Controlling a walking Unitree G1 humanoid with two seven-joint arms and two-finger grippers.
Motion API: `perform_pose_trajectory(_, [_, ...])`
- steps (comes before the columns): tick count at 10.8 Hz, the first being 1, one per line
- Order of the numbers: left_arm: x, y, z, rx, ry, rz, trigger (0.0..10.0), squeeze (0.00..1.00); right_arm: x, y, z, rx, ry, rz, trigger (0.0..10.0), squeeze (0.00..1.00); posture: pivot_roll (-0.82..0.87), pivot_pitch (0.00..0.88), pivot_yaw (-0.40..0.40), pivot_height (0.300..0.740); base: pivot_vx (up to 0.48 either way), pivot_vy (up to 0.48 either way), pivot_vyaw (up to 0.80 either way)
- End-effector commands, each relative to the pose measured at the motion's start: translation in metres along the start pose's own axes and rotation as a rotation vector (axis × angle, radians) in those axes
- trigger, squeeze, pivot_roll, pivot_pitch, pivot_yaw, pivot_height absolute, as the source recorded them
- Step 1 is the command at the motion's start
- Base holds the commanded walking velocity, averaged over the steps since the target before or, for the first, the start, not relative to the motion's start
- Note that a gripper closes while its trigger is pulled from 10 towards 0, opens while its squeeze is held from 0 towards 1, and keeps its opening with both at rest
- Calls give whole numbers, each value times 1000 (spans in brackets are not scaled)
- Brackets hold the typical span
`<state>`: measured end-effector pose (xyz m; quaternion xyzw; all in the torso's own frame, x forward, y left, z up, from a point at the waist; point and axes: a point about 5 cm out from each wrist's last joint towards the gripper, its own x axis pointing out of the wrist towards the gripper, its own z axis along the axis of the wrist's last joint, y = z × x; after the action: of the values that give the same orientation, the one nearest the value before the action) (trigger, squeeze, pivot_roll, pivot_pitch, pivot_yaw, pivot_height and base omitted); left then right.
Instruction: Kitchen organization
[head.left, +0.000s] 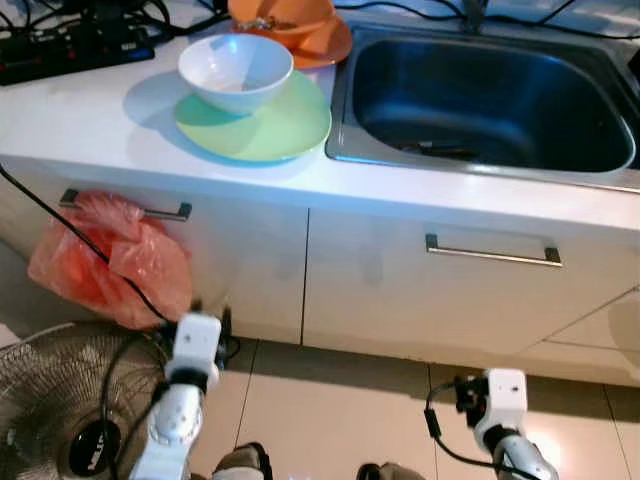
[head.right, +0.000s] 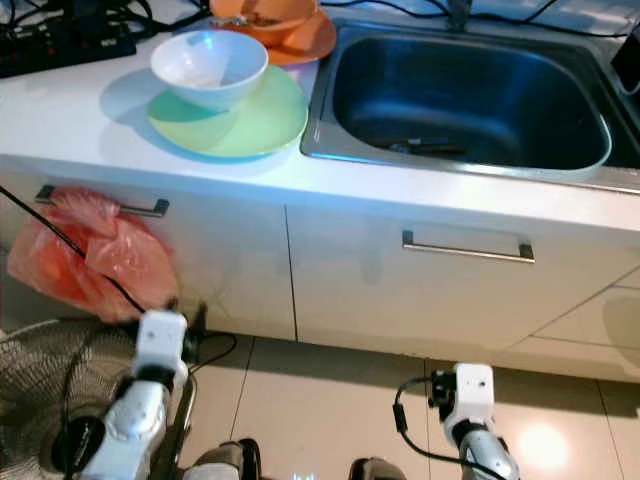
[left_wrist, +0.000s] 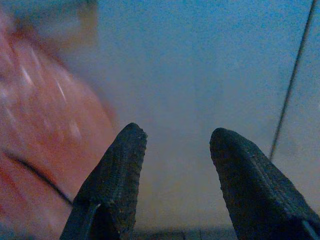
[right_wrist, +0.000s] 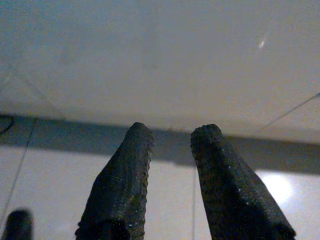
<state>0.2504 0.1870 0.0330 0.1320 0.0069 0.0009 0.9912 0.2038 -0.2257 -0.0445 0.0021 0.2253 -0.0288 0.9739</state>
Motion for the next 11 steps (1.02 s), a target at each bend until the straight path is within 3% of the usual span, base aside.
perform_pose_trajectory(1, [-1,1,9,9,-32,22,10000,0,4,-8,27,-52,-143,-29,10000,0,98,218,-35,740,0,0,0])
perform_pose_trajectory(2, [-1,2,31,21,-114,40,10000,0,4,-2,84,-103,-394,-4,10000,0,94,231,-40,740,0,0,0])
perform_pose_trajectory(4, [-1,0,59,10,-247,50,10000,0,-10,9,128,-108,-590,37,10000,0,102,238,-45,740,0,0,0])
perform_pose_trajectory(5, [0,0,84,-21,-305,64,10000,0,-17,11,145,-102,-660,41,10000,0,96,240,-47,740,0,0,0])
perform_pose_trajectory(8, [1,-2,130,29,-391,65,10000,0,-43,18,188,-84,-782,29,10000,0,86,241,-56,740,0,0,0])
perform_pose_trajectory(11, [5,-4,166,22,-480,63,10000,0,-56,23,228,-56,-888,44,10000,0,80,233,-56,740,0,0,0])
